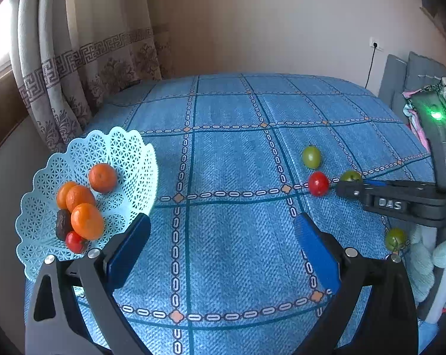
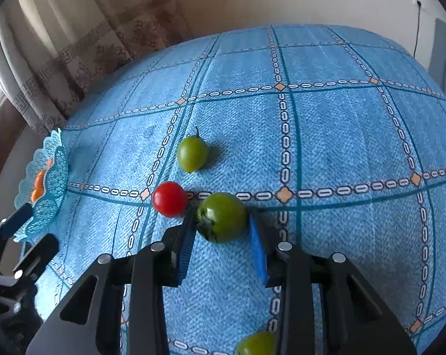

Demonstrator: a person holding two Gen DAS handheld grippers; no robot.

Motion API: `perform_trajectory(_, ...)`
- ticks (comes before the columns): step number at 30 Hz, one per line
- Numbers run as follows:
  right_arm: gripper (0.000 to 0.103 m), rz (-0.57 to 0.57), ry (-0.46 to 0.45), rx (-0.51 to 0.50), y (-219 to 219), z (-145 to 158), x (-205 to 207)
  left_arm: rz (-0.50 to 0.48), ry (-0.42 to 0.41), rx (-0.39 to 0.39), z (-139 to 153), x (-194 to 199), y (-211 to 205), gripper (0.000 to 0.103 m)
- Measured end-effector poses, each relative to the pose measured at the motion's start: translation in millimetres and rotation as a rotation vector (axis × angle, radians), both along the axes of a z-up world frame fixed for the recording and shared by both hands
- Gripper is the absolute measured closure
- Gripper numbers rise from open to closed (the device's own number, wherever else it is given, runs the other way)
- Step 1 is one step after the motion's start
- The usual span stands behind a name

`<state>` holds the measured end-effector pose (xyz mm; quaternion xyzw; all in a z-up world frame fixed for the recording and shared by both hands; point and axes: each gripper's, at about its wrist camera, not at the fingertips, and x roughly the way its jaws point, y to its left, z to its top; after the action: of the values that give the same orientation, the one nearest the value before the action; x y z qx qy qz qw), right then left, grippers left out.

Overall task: Organize fruits
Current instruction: 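Grasp a second red cherry tomato with the left tool while the right tool holds the green tomato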

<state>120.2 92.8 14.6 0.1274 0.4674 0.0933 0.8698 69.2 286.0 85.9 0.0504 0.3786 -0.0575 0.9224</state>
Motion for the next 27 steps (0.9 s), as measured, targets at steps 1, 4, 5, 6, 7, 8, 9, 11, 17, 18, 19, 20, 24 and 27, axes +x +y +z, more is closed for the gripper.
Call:
perform_trajectory(1, 0.068, -0.005, -0.003, 0.006, -3.0, 0.6, -2.2, -0.005, 0.002, 0.007, -1.6, 1.2, -3.1, 0.004)
perform_trajectory(4, 0.068, -0.024, -0.022, 0.032, -18.8, 4.0, -10.3, -0.033, 0.003, 0.026, -5.5, 3.8, -15.3, 0.004)
perform_trajectory(5, 0.068, -0.031, -0.030, 0.043, -24.7, 6.0, -10.7, -0.044, 0.002, 0.032, -6.5, 4.8, -20.1, 0.004)
perform_trajectory(6, 0.068, -0.037, -0.038, 0.047, -29.1, 7.5, -12.7, -0.061, 0.000, 0.037, -7.6, 6.2, -26.4, 0.004)
perform_trajectory(7, 0.068, -0.049, -0.052, 0.046, -34.6, 10.4, -15.4, -0.077, 0.000, 0.042, -8.8, 7.9, -32.7, 0.004)
perform_trajectory(8, 0.068, -0.056, -0.062, 0.041, -37.9, 12.8, -17.4, -0.087, 0.001, 0.046, -9.9, 9.0, -37.5, 0.004)
perform_trajectory(9, 0.068, -0.064, -0.076, 0.033, -41.5, 15.5, -19.4, -0.104, 0.001, 0.050, -11.1, 11.0, -44.5, 0.004)
perform_trajectory(11, 0.068, -0.070, -0.095, 0.018, -46.4, 18.4, -19.7, -0.132, 0.002, 0.054, -13.3, 14.8, -56.1, 0.005)
perform_trajectory(17, 0.067, -0.044, -0.083, 0.051, -56.0, 10.4, -22.1, -0.191, 0.043, 0.049, -25.5, 35.6, -83.7, 0.028)
perform_trajectory(18, 0.067, -0.047, -0.080, 0.062, -59.1, 8.2, -21.6, -0.198, 0.055, 0.048, -28.6, 40.6, -87.4, 0.033)
perform_trajectory(19, 0.067, -0.050, -0.076, 0.076, -62.4, 6.5, -21.0, -0.205, 0.064, 0.045, -31.2, 44.7, -90.7, 0.035)
perform_trajectory(20, 0.067, -0.052, -0.075, 0.087, -63.8, 5.6, -20.9, -0.210, 0.069, 0.042, -33.2, 46.9, -92.7, 0.039)
perform_trajectory(24, 0.067, -0.044, -0.078, 0.115, -66.4, 4.8, -23.5, -0.230, 0.081, 0.025, -39.9, 57.3, -104.2, 0.056)
perform_trajectory(27, 0.066, -0.031, -0.075, 0.131, -67.2, 3.6, -25.4, -0.240, 0.104, 0.006, -45.4, 62.1, -110.1, 0.076)
